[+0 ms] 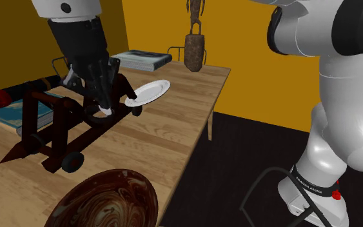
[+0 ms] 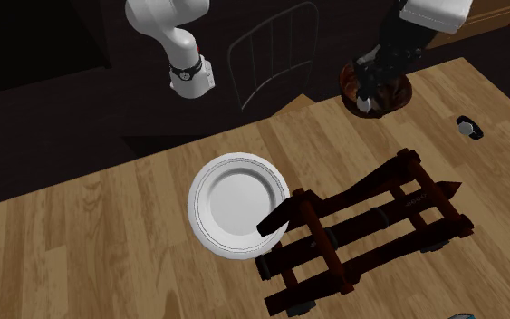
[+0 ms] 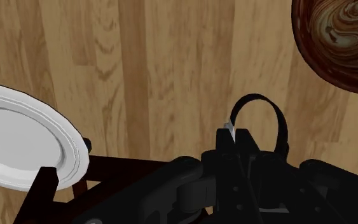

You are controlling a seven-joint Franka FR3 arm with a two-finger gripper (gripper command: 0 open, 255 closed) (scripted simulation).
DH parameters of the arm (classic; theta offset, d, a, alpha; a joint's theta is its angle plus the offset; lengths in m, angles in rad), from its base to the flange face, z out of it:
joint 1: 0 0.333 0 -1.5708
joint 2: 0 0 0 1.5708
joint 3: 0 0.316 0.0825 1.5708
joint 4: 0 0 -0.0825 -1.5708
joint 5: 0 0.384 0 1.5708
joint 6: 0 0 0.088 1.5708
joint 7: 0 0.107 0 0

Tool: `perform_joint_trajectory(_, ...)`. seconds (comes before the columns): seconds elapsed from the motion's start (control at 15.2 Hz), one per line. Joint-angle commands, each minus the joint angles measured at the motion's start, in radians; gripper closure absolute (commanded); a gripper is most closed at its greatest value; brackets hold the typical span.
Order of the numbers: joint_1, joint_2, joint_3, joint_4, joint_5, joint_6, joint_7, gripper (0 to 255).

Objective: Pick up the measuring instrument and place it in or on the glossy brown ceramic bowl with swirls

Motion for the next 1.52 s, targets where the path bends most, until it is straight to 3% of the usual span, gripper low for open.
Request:
perform_joint_trajectory(0.0, 0.028, -0.012, 0.012, -0.01, 0.003, -0.008, 0.041, 255)
perform_joint_trajectory(0.4, 0.117, -0.031, 0.048, -0.021, 0.007, -0.031, 0.165, 255)
perform_joint_trajectory(0.79, 0.23, -0.003, 0.077, 0.035, -0.011, -0.077, 0.286, 255)
perform_joint_trajectory(1.45, 0.169, -0.066, 0.081, -0.198, 0.025, 0.095, 0.296, 255)
